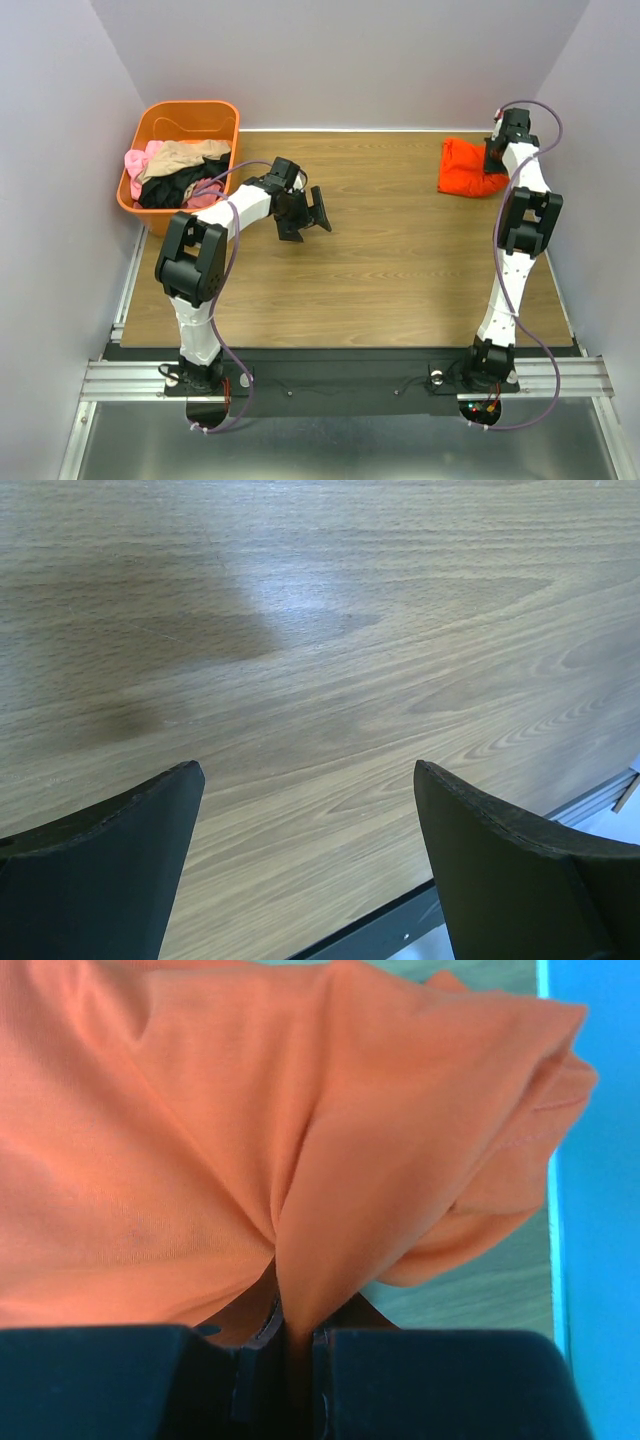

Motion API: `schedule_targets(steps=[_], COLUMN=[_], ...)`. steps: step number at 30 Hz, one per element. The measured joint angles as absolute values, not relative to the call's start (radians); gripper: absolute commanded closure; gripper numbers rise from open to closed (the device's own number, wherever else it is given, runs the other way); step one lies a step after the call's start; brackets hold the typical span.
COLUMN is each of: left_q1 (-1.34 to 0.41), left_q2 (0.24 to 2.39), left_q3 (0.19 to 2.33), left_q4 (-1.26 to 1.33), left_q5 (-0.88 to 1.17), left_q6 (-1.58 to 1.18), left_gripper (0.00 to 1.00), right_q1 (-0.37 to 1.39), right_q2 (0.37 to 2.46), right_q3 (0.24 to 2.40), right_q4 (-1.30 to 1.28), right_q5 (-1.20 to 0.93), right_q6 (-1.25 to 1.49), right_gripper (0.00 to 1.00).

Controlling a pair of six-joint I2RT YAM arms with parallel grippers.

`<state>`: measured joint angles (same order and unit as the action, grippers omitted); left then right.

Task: Fold and stack the t-shirts
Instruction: Neatly place the folded tshirt to the corner

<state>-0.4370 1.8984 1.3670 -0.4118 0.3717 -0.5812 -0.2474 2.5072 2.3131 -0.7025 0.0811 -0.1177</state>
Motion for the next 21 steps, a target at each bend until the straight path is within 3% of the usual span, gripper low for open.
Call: schedule_targets(steps=[9, 11, 13, 14, 21], left_q1=[-0.437, -0.437, -0.437, -0.437, -0.437], left_q2=[1.875, 1.872, 1.869, 1.868, 1.855], left_q3=[1.348, 1.348, 1.348, 1.348, 1.348], left_q4=[-0.413, -0.413, -0.414, -0.415, -0.418], left_q5=[0.366, 0.366, 0.365, 0.365, 0.340], left_q6=[-0.585, -0.585, -0.585, -0.585, -0.593], left_gripper=[0.01, 0.02, 0.02, 0.02, 0.02], right_q1=[-0.258, -0.264, -0.270, -0.273, -0.281], right_q2=[2.516, 2.516, 2.516, 2.516, 2.516], right_q3=[2.317, 2.320, 2.320, 2.321, 2.321], right_q4=[-0.681, -0.675, -0.669, -0.666, -0.651], right_q5=[0.141, 0.141, 0.141, 0.140, 0.166], right_q6=[-0.124, -0.125, -0.127, -0.129, -0.115], right_gripper=[0.94, 0.87, 0.69, 0.46, 0.01])
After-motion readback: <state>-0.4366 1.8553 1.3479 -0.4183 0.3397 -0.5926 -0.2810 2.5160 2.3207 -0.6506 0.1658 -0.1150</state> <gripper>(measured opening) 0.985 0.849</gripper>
